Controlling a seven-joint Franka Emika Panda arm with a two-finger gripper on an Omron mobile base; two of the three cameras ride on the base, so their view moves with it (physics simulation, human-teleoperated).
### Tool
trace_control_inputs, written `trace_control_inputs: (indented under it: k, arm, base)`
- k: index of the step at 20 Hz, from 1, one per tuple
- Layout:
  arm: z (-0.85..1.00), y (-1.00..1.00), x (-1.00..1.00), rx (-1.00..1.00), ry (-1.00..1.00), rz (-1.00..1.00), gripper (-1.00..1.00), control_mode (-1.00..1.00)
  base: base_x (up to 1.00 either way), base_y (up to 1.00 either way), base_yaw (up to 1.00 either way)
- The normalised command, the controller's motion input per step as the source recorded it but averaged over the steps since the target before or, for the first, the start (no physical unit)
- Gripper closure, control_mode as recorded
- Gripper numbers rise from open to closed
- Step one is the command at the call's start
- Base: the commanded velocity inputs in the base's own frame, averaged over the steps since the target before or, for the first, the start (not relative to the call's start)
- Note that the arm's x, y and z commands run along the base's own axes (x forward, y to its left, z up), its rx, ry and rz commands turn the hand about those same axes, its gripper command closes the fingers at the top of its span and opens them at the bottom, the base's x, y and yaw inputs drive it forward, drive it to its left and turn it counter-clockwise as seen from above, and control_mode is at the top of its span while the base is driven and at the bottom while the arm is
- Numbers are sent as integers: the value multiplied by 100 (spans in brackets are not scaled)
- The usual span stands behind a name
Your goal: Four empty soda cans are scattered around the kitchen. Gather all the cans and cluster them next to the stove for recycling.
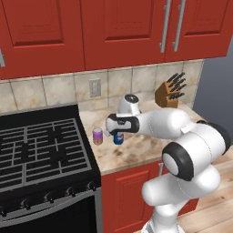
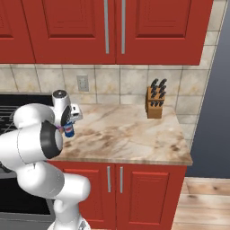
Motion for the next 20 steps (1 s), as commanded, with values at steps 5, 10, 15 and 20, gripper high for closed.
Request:
trace_control_inputs:
  k: [5,10,15,20]
  arm:
    - [-11,0,0,0,0,0,100,-100]
    - [-2,0,0,0,0,0,-100,-100]
    - [0,0,0,0,0,0,-100,-100]
    - [0,0,0,0,0,0,-100,-100]
  base:
    - [0,0,0]
    - [0,0,0]
    - [0,0,0]
    - [0,0,0]
